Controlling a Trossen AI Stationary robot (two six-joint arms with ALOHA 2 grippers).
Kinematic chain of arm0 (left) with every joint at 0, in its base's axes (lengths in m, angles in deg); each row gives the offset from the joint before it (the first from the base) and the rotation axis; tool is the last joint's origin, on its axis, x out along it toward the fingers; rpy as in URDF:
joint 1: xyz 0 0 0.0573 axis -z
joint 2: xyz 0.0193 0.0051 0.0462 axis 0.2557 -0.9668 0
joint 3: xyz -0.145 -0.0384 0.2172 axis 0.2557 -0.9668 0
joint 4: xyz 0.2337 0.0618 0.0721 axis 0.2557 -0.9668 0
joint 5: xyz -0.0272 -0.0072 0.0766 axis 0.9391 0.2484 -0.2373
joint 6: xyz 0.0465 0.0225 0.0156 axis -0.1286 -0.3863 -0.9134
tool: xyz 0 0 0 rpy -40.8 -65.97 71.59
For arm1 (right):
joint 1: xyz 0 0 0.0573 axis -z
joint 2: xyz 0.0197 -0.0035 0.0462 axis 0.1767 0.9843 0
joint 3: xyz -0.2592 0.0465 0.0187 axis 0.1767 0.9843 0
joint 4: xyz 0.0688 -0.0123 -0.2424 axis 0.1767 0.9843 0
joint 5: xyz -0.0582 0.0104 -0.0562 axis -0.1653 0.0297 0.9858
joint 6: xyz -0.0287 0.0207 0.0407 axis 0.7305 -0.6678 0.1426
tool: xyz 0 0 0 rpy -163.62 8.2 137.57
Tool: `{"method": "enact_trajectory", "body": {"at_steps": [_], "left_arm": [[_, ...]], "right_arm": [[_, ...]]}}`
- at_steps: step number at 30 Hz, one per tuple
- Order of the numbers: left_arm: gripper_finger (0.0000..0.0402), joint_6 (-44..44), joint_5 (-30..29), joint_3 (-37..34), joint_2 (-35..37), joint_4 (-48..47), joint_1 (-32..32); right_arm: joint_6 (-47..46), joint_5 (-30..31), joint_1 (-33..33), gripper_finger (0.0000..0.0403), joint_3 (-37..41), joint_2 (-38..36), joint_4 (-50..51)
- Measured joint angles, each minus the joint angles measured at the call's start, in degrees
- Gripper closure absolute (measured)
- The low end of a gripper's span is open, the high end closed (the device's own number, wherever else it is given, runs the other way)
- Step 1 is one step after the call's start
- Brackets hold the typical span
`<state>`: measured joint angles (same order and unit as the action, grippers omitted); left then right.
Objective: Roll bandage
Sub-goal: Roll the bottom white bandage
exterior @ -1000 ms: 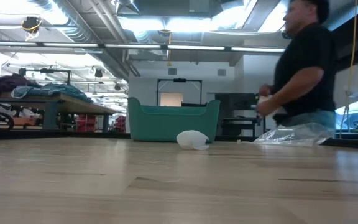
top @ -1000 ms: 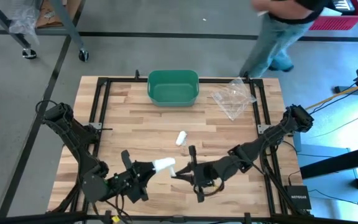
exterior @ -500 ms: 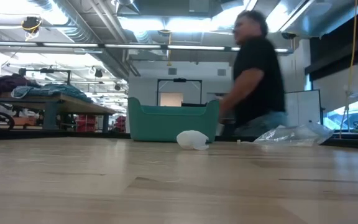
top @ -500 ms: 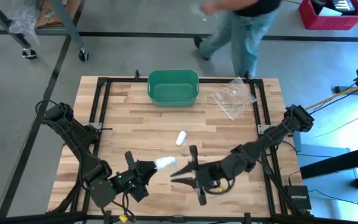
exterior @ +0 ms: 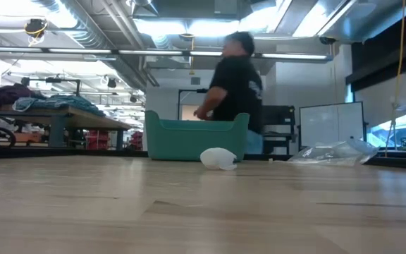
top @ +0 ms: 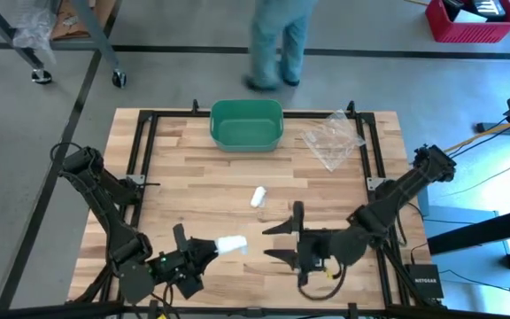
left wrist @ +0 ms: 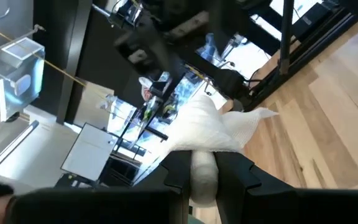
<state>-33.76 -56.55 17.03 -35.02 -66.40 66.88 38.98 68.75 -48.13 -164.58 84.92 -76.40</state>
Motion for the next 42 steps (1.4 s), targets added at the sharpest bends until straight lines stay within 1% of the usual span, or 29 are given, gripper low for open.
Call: {"method": "enact_trajectory", "body": {"at_steps": [5, 6, 8, 10, 16, 24, 29, 39, 42], "left_arm": [[0.0361, 2.9, 0.5, 0.0, 0.0, -0.2, 0.5], [0.0361, 4.7, 0.5, 0.0, 0.0, -0.2, 0.5], [0.0361, 12.5, 0.5, 0.0, 0.0, 0.0, 0.6], [0.0361, 15.8, 0.5, 0.0, 0.0, 0.0, 0.4], [0.0361, 16.5, 0.4, 0.0, 0.0, -0.1, -0.4], [0.0361, 16.4, 0.3, 0.0, 0.0, 0.0, 0.1], [0.0361, 12.3, 0.2, 0.0, 0.0, 0.0, 0.0], [0.0361, 12.7, 0.2, 0.0, 0.0, 0.0, 0.0], [0.0361, 12.7, 0.2, 0.0, 0.0, 0.0, 0.0]], "right_arm": [[-4.6, 1.1, 0.0, 0.0184, 0.1, 0.9, 7.2], [-5.3, 1.1, 0.4, 0.0186, 0.1, 1.4, 8.2], [-5.7, 0.0, 1.2, 0.0193, 0.2, 2.8, 8.3], [-5.0, -1.3, 2.2, 0.0199, 0.2, 3.8, 7.6], [-6.5, -2.2, 3.2, 0.0209, 0.2, 3.9, 7.8], [-8.6, -6.5, 3.1, 0.021, 0.2, 3.9, 7.6], [-10.0, -6.5, 3.1, 0.021, 0.2, 3.9, 7.1], [-11.7, -5.5, 3.1, 0.021, 0.2, 3.9, 6.0], [-13.4, -7.2, 3.1, 0.021, 0.2, 3.9, 4.7]]}}
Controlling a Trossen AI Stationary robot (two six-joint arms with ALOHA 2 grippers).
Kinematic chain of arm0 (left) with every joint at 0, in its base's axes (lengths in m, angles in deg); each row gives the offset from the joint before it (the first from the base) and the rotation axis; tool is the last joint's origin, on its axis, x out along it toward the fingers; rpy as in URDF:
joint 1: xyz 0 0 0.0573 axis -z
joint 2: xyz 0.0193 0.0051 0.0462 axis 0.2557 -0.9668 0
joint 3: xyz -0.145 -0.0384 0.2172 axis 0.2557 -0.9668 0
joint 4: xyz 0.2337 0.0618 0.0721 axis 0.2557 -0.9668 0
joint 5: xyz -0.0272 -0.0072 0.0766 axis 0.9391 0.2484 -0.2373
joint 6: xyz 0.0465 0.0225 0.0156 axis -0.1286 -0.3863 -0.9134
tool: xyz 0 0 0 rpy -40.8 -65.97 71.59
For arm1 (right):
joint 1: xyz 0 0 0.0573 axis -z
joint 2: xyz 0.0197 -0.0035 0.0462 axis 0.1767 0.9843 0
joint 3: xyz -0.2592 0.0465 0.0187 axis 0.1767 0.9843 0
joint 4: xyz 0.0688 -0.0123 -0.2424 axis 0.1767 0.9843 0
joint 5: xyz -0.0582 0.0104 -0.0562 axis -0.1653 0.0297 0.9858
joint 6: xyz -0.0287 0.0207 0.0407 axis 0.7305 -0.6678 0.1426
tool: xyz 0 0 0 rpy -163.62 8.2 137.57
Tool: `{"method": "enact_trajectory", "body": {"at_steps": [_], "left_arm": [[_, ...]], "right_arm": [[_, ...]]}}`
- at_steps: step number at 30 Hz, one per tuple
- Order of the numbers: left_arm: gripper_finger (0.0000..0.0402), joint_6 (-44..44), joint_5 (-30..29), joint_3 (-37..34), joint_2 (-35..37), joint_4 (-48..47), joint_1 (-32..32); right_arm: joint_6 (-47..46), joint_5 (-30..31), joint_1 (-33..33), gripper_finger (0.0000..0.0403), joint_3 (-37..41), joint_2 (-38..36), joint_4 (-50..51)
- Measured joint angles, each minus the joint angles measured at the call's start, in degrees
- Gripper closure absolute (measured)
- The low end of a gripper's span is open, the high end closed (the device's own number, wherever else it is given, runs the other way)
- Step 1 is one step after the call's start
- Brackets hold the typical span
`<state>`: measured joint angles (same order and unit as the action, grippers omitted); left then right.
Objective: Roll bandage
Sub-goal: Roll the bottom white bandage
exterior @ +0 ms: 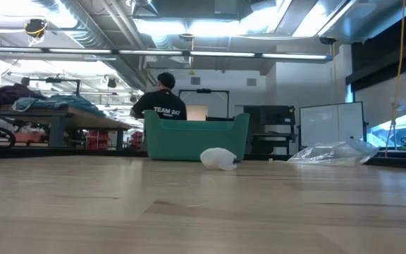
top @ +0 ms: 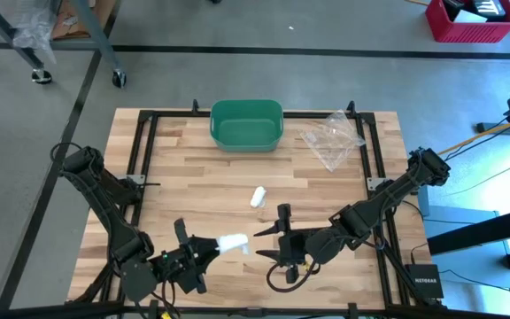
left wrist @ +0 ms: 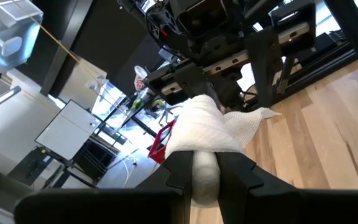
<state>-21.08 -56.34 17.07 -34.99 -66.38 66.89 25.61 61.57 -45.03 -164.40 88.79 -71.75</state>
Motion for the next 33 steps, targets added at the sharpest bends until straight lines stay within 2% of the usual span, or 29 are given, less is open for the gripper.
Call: {"method": "enact_trajectory", "body": {"at_steps": [3, 8, 15, 19, 25, 33], "left_arm": [[0.0361, 0.1, 0.0, 0.0, 0.0, 0.0, 0.0], [0.0361, 0.1, 0.0, 0.0, 0.0, 0.0, 0.0], [0.0361, 1.2, 0.1, 0.0, 0.0, 4.5, -0.4], [0.0361, -0.8, 0.2, 0.0, 0.1, 9.3, -0.4], [0.0361, -0.4, 0.1, 0.0, 0.1, 8.3, -0.8], [0.0361, 2.7, 1.4, 0.0, 0.0, 6.5, -1.3]], "right_arm": [[-0.9, -2.2, 0.0, 0.021, 0.0, 0.0, 0.1], [-0.8, -2.3, 0.0, 0.021, 0.0, 0.0, -0.3], [13.0, -0.5, 1.2, 0.021, 0.0, 4.9, -9.6], [15.0, 1.2, 0.6, 0.021, -0.1, 5.2, -11.7], [20.5, 2.3, -2.3, 0.021, -0.1, 5.3, -16.0], [29.4, 4.0, -1.7, 0.021, -0.1, 5.2, -21.6]]}}
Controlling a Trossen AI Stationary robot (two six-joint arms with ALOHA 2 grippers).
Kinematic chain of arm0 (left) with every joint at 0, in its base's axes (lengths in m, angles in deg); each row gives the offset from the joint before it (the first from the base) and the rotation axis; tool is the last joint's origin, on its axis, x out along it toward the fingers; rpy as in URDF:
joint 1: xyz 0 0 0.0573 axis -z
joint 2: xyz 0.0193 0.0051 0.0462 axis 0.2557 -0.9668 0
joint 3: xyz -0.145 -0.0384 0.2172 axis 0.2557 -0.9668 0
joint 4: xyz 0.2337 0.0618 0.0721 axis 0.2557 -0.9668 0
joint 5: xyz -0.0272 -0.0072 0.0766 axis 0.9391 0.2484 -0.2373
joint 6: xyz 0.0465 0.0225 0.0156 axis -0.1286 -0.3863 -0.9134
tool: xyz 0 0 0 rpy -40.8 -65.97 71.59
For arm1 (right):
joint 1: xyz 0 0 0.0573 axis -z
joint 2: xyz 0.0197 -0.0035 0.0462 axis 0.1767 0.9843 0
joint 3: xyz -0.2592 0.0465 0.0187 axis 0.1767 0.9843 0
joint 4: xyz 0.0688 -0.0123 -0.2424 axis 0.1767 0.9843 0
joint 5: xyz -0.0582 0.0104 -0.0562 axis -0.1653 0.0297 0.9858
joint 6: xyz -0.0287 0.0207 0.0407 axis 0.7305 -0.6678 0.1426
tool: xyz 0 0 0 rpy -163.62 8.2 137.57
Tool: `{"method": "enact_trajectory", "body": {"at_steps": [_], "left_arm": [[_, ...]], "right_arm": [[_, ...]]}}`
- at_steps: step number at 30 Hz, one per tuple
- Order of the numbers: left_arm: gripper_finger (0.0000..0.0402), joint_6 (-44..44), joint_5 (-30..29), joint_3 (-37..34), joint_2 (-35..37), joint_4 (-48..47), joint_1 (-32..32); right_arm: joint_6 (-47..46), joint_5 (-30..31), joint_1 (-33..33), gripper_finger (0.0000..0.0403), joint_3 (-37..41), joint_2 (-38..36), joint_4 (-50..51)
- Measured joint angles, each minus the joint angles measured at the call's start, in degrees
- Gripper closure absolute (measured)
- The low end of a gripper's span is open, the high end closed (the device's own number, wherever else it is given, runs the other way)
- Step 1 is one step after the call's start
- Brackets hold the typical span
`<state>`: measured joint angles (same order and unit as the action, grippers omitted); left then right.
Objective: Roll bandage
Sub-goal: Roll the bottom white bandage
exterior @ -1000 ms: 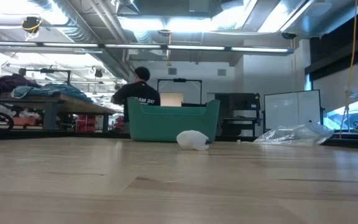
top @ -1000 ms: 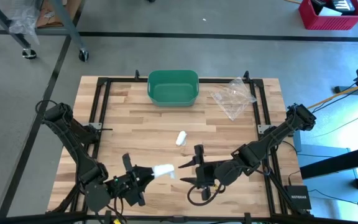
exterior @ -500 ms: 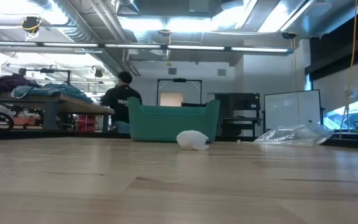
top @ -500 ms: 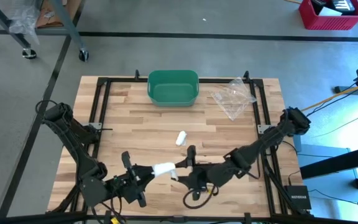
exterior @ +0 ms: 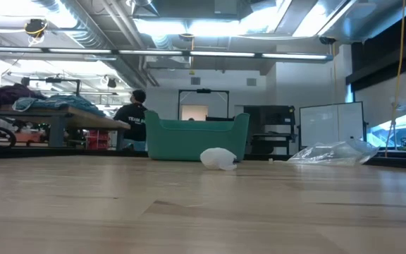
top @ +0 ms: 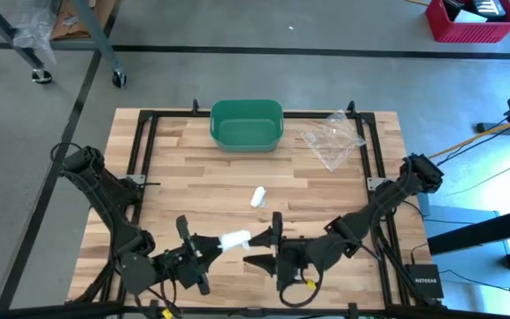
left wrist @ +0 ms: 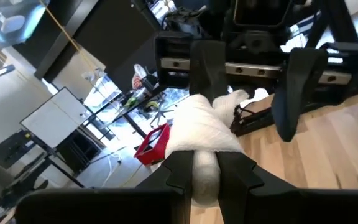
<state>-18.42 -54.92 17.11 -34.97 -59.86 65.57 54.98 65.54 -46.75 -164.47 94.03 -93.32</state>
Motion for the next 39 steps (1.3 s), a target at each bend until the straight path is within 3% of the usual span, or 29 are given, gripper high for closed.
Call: {"method": "enact_trajectory", "body": {"at_steps": [14, 19, 27, 32, 39], "left_arm": [[0.0361, 3.1, 2.7, 0.0, -0.1, -1.6, -0.2], [0.0361, 3.2, 3.0, 0.0, -0.1, -1.5, -0.2], [0.0361, 3.8, 3.2, -0.1, -0.1, -0.9, -0.2], [0.0361, 9.7, 3.7, -0.1, 0.0, 0.4, -0.2], [0.0361, 22.0, 4.9, -0.1, 0.1, 2.5, -0.1]], "right_arm": [[17.4, 4.5, -0.1, 0.021, 0.0, 0.0, -8.1], [18.1, 9.3, -0.2, 0.021, 0.0, 0.0, -7.6], [19.3, 11.6, -6.5, 0.021, -4.5, -0.1, -3.5], [19.6, 16.4, -5.9, 0.021, -4.8, 0.2, 5.0], [35.3, 18.3, -5.4, 0.021, -4.9, 3.3, -3.8]]}}
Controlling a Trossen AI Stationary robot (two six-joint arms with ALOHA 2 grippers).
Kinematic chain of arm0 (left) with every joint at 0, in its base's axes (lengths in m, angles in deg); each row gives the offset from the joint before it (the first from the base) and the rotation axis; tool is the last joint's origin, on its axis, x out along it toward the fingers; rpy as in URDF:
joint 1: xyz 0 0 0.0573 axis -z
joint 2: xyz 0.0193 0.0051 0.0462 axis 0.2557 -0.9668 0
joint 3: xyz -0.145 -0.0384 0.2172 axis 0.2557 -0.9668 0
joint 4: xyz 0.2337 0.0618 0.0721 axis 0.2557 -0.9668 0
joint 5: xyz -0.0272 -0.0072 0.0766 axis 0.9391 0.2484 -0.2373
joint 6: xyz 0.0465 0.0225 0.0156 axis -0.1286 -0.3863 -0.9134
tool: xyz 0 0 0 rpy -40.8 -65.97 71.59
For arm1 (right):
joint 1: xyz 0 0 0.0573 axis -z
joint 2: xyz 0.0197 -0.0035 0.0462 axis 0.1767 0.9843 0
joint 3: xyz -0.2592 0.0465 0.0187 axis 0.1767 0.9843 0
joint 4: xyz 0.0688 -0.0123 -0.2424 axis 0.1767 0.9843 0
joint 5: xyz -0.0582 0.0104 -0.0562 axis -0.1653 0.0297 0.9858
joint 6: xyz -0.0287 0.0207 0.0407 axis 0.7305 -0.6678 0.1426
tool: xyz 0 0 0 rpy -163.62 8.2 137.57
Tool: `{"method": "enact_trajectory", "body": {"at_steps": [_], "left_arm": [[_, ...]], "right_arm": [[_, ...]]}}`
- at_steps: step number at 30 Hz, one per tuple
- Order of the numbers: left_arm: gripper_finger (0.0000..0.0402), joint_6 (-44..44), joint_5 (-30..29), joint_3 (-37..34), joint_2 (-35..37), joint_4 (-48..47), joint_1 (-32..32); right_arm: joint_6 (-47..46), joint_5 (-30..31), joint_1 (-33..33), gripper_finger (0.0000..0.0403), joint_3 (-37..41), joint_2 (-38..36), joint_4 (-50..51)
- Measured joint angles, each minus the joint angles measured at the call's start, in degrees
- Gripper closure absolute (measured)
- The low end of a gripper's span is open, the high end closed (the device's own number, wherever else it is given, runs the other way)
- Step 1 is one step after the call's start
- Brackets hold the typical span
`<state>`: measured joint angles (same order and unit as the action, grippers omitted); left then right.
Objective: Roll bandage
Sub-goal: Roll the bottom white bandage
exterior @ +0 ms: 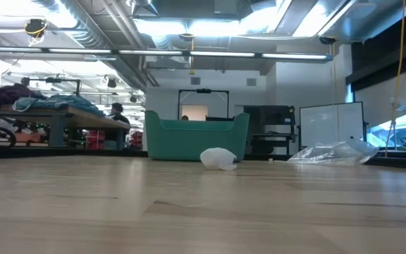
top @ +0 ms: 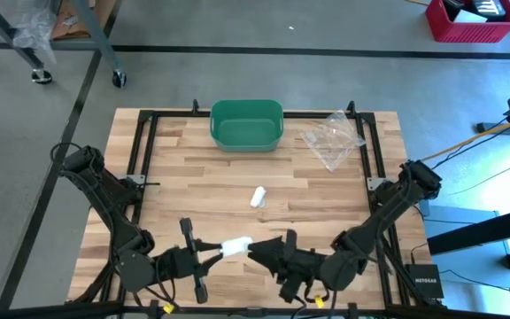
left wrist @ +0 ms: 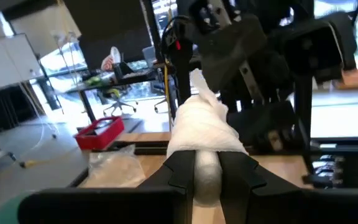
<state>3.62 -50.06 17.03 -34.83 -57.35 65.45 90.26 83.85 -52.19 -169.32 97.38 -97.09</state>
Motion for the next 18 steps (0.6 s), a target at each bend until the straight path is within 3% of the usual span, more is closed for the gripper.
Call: {"method": "enact_trajectory", "body": {"at_steps": [6, 18], "left_arm": [[0.0361, 4.7, 0.4, 0.0, 0.0, 0.0, -0.5], [0.0361, 4.9, 2.1, 0.0, 0.1, -0.1, -0.5]], "right_arm": [[10.4, 0.4, 0.8, 0.021, 0.0, 1.8, -2.9], [13.6, -1.0, 2.1, 0.021, 0.0, 1.8, -7.0]]}}
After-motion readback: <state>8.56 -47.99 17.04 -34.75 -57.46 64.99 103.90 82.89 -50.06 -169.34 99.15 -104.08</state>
